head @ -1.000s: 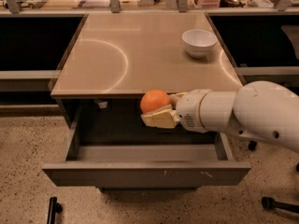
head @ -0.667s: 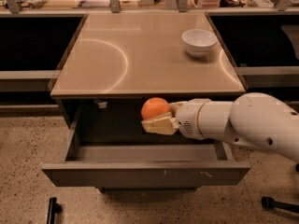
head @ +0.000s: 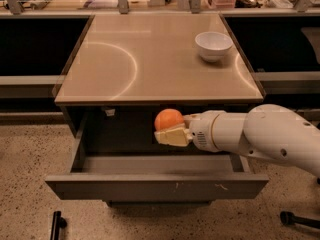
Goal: Place orange into top drawer
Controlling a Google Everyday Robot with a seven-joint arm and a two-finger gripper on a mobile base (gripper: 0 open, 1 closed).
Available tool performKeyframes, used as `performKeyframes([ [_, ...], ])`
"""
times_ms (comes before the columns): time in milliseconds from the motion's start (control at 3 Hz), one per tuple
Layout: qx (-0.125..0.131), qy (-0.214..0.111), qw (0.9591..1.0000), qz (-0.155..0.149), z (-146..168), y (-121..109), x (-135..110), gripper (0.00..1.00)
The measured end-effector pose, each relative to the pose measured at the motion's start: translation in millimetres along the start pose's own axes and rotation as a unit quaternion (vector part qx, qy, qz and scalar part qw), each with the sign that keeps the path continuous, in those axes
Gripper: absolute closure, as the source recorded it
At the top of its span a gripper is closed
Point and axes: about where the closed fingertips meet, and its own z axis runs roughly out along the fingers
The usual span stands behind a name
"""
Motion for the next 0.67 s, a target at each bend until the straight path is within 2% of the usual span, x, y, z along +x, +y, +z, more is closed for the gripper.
performKeyframes([
  [667,-0.020,0.012,0.9967,0.077,35.0,-29.0,47.8,1.00],
])
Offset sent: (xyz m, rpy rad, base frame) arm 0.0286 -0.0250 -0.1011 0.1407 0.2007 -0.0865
